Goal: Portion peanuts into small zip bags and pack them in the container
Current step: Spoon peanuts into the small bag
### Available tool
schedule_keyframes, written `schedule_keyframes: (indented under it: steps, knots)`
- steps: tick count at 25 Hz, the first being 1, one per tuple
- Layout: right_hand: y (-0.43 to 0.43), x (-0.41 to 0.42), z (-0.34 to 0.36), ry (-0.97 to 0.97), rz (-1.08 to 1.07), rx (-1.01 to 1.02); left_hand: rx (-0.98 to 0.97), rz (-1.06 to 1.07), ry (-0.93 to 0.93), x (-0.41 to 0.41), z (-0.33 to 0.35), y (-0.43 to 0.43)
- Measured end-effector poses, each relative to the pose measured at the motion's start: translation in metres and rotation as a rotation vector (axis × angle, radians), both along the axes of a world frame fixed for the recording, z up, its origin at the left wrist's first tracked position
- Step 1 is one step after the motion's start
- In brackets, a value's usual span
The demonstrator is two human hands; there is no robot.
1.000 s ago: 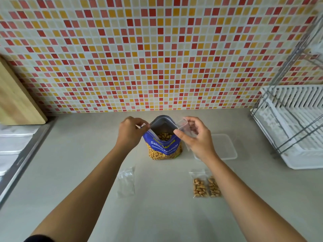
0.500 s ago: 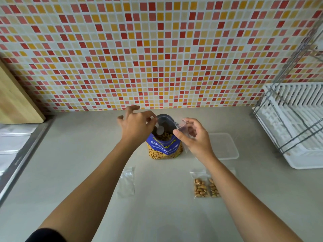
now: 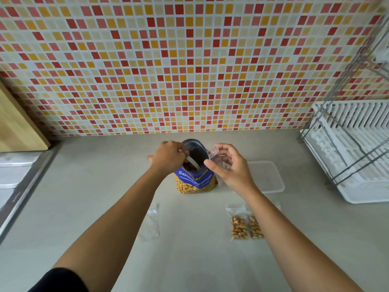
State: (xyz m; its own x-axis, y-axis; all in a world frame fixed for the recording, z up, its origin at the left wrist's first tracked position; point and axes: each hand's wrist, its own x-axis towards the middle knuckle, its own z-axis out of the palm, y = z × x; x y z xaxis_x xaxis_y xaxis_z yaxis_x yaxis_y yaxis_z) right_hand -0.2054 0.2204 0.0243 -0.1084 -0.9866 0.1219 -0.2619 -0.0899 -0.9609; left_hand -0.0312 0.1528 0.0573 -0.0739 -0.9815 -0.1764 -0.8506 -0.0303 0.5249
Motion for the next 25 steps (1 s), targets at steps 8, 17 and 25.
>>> schedule_keyframes:
  steps: [8, 17, 25]
  knots:
    - [0.002, 0.0, -0.001, -0.005, -0.005, -0.002, 0.05, 0.081, 0.387, 0.011, 0.011, 0.003]
    - [0.002, -0.004, -0.004, -0.084, -0.066, 0.011, 0.071, 0.3, 0.677, 0.02, 0.015, 0.003]
    - [-0.003, 0.001, 0.013, 0.222, -0.132, -0.079, 0.118, 0.504, 0.83, 0.048, 0.033, 0.0]
